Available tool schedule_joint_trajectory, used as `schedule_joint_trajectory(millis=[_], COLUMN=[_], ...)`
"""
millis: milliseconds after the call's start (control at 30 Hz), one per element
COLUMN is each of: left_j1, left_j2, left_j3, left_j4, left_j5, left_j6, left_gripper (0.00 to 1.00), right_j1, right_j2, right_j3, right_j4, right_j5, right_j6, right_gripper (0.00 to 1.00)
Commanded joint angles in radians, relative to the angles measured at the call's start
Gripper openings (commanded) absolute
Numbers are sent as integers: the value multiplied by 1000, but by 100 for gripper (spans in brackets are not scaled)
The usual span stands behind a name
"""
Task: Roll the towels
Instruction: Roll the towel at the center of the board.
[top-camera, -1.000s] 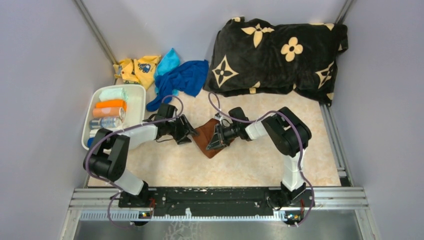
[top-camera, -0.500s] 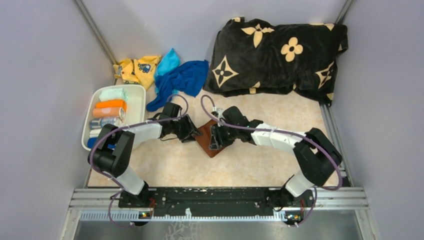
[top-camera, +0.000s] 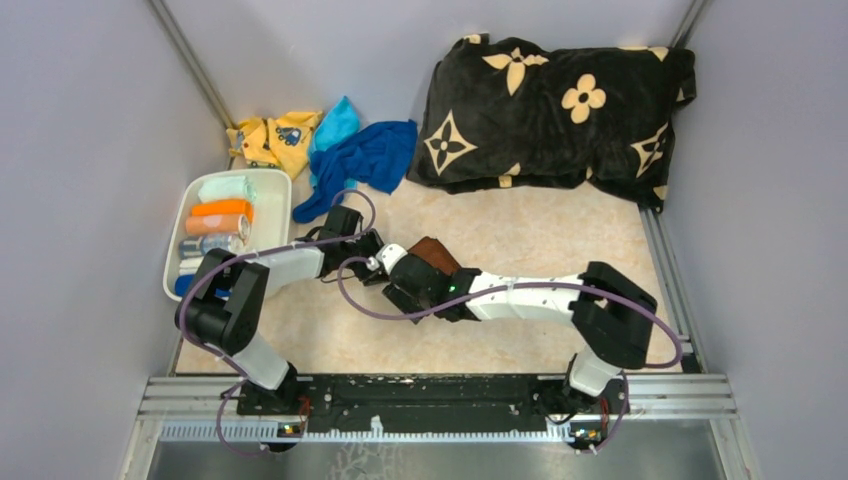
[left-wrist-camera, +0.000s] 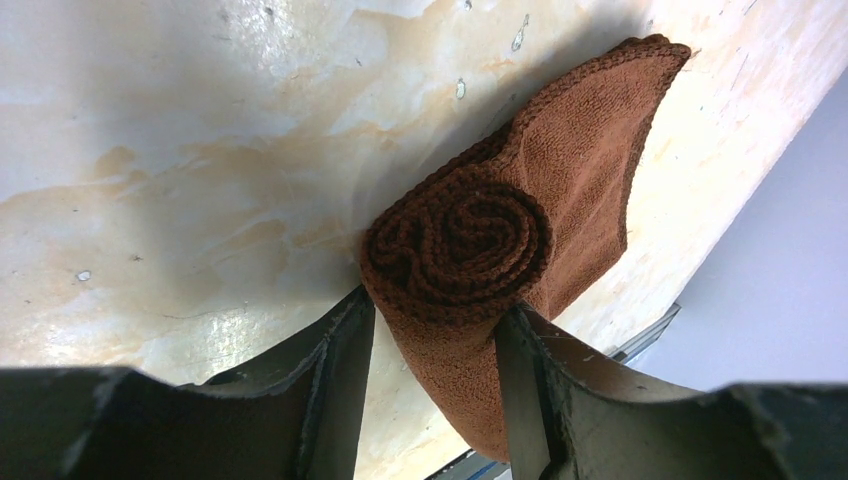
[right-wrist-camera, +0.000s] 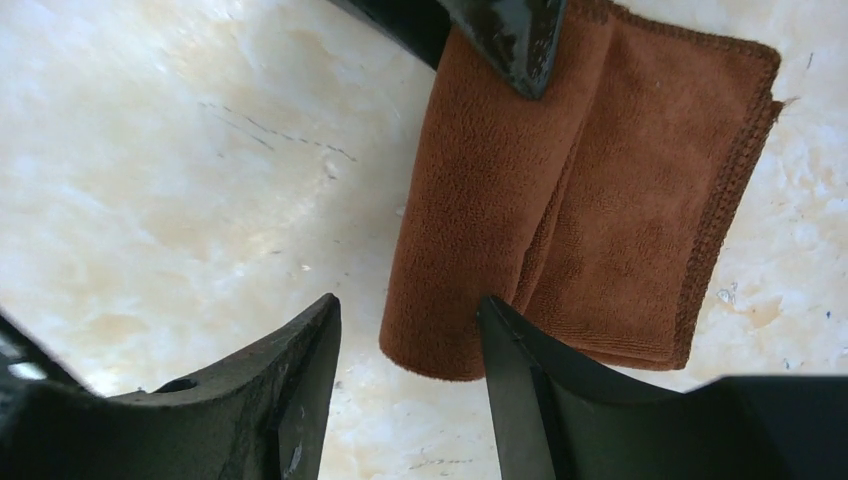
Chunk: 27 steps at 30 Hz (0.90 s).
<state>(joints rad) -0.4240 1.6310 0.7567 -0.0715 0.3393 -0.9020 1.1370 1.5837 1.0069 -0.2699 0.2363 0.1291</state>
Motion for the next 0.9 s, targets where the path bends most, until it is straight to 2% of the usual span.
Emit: schedule_joint_trajectory(millis=[0, 200, 300, 400, 533, 667, 733, 867], left_j1=[-7, -6, -6, -5, 1, 7, 10, 19], left_j2=[21, 30, 36, 42, 17, -63, -116, -218], left_j3=[-45, -45, -41, -32, -27, -34, -44, -69], left_j4=[-100, -95, -93, -96, -102, -125, -135, -173], left_j5=[-86, -80, -80, -80, -72, -85, -91, -109], left_j6=[13, 14, 17, 21, 20, 27, 28, 31], left_gripper=[53, 54, 55, 57, 60, 67, 71, 75], right_j1=[30, 32, 32, 33, 23, -61, -125, -244], right_j2=[59, 168, 188, 196, 183, 110, 86, 81], right_j3=[14, -17, -38, -56, -59, -77, -97, -143], right_j4=[72, 68, 53, 37, 5, 33, 87, 216], right_j5=[120, 177, 177, 166, 87, -213, -418, -719], right_j6=[-79, -86, -89, -84, -68, -20, 19, 135], right_gripper=[53, 53, 50, 40, 16, 5, 3, 2])
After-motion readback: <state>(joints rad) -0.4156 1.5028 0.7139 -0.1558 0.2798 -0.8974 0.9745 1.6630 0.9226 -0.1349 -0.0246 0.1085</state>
